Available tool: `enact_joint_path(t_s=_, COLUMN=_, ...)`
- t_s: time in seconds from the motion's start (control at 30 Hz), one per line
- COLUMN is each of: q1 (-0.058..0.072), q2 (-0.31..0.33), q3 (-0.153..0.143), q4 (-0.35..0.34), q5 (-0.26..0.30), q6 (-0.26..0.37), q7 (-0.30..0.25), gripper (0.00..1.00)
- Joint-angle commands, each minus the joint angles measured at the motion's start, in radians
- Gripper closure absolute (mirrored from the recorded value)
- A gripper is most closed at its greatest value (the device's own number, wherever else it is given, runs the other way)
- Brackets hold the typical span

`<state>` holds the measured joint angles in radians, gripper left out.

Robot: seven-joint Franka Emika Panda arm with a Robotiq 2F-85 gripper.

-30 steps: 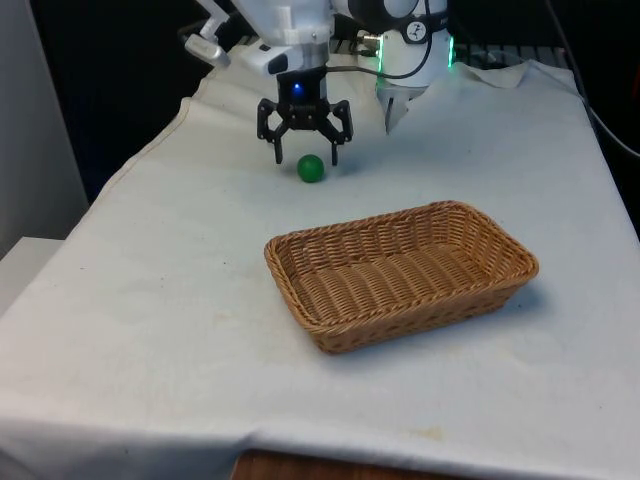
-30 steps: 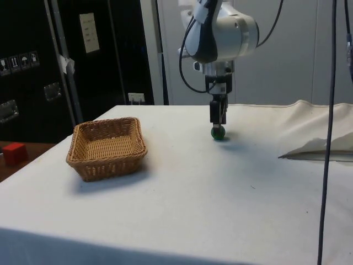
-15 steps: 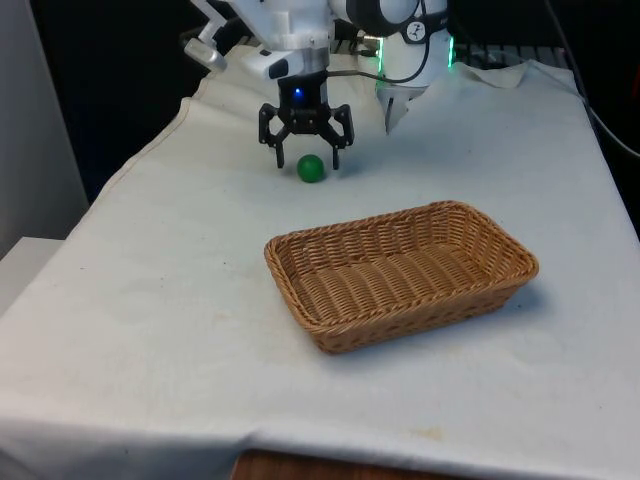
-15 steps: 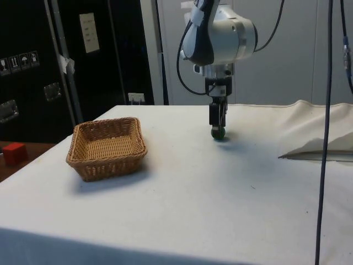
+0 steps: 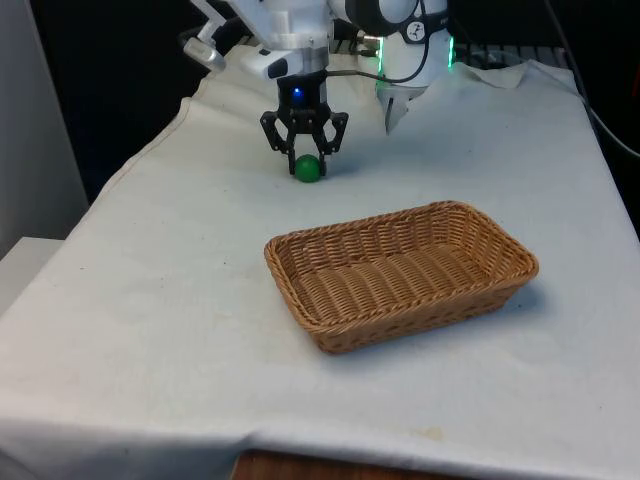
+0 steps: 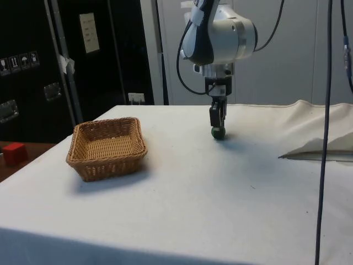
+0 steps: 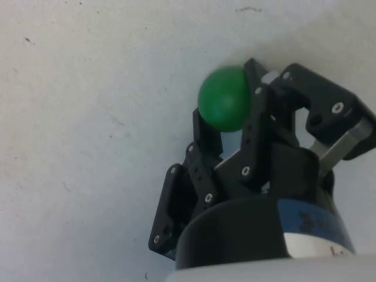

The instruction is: Pick up the ball and place it into the basket.

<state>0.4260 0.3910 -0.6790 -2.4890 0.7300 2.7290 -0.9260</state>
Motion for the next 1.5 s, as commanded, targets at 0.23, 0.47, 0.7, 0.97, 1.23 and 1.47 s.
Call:
enact_joint_path(t_s=0.23, q1=-0.002, q2=-0.006, q3=0.002, q4=-0.001, q5=0.003, q6=0.002, q7=-0.004, gripper=0.97)
enact_joint_path(t_s=0.47, q1=0.021, q2=-0.045, q3=-0.025, q4=-0.011, q5=-0.028, q6=-0.005, q7=0.03, gripper=0.97)
enact_joint_path(t_s=0.7, q1=0.011, q2=-0.085, q3=-0.009, q4=-0.017, q5=-0.029, q6=-0.001, q7=0.036, gripper=0.97)
enact_joint_path(t_s=0.97, q1=0.04, q2=-0.13, q3=-0.031, q4=-0.031, q5=-0.086, q6=0.002, q7=0.095, gripper=0.97)
enact_joint_path(t_s=1.23, q1=0.054, q2=-0.177, q3=-0.02, q4=-0.041, q5=-0.156, q6=0.014, q7=0.172, gripper=0.97)
enact_joint_path(t_s=1.47, q1=0.062, q2=-0.209, q3=-0.006, q4=-0.042, q5=-0.227, q6=0.021, q7=0.248, gripper=0.97)
